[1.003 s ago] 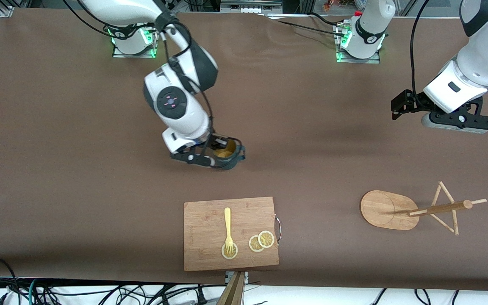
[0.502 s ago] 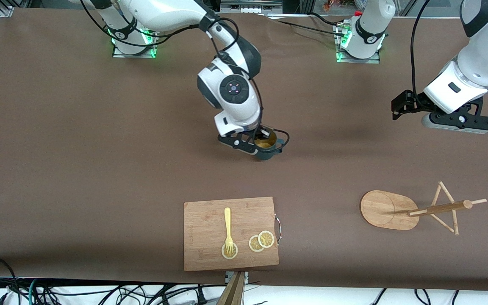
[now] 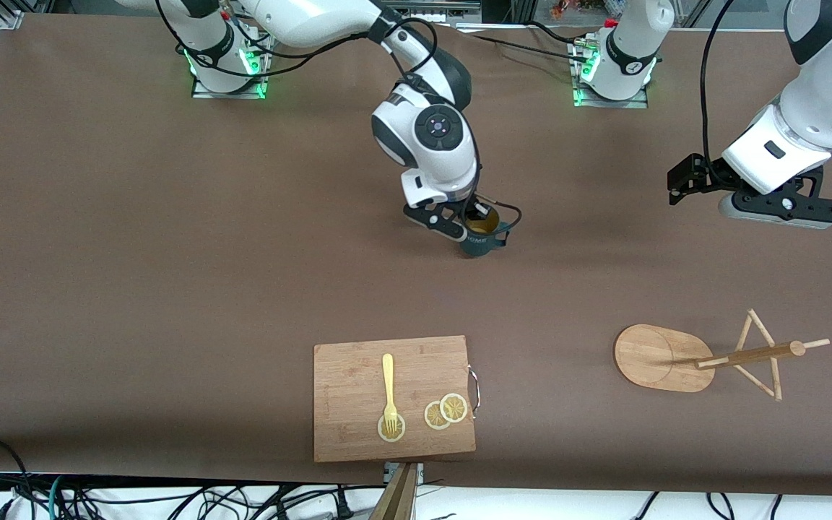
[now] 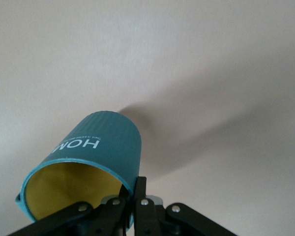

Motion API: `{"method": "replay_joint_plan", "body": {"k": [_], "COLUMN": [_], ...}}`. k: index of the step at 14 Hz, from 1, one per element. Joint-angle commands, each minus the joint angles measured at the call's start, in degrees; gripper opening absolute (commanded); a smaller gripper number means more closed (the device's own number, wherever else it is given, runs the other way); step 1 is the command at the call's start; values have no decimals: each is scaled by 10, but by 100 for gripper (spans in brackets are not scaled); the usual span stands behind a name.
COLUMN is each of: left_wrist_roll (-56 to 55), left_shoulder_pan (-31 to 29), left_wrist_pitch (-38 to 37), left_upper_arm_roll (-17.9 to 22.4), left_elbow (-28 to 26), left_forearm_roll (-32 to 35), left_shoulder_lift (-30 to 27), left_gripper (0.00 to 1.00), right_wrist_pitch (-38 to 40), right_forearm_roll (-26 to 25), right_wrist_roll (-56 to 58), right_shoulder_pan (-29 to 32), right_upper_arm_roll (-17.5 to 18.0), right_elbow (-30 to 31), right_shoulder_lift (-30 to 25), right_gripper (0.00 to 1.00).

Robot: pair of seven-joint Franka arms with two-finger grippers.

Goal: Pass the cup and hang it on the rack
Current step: 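Lift the teal mug with the right gripper and carry it toward the table middle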

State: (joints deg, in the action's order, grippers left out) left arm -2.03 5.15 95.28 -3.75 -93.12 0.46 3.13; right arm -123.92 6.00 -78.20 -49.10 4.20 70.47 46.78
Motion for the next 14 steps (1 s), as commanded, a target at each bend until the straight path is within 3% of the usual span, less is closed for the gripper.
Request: {"method": "replay_joint_plan", "body": {"k": [1,11,12,14], "left_wrist_roll": [13,13,13,14], "left_shoulder_pan": [-4,-4,-4,-4], "left_wrist_pitch": [-8,-7,-7,-7], "left_upper_arm_roll": [0,0,0,0], "left_elbow": [16,17,17,17], "left_forearm_roll": [-12,-13,-13,-13], "left_shoulder_lift": [7,12,12,12], "left_gripper": [100,100,100,100], "right_wrist_pitch": [-15,-65,-64,-61], "right_forearm_roll": [2,3,3,2], "right_wrist_roll": [-30,-66,-66,-63], "right_shoulder_pan": [-20,-44,-44,-43], "right_upper_arm_roll": [-5,-4,-4,-5], "right_elbow": [-22,-22,-22,-22], "right_shoulder_lift": [21,53,53,51], "right_gripper": [0,2,33,67]}}
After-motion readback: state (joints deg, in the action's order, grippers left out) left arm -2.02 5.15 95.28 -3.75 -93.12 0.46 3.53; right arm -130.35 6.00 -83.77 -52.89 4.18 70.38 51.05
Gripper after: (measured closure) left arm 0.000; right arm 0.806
